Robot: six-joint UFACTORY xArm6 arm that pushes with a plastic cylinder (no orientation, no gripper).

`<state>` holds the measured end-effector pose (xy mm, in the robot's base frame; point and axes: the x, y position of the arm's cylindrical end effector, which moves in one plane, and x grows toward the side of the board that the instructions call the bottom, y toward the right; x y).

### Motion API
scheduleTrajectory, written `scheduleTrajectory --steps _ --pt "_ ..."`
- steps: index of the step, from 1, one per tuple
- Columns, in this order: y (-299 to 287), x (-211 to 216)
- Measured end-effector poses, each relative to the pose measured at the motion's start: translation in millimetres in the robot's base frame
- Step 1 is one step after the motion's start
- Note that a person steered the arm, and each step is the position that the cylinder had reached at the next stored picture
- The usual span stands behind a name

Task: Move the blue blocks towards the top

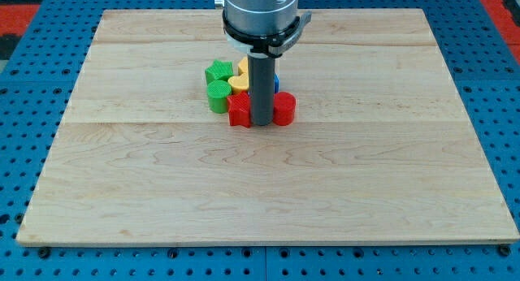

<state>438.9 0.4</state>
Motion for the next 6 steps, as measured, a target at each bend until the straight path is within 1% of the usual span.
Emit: scheduleTrajectory --steps 1,2,3,6 --pt "9.1 -14.6" --pt "-13.9 -0.9" --pt "-15.5 -22.3" --pt "-4.0 -66.0"
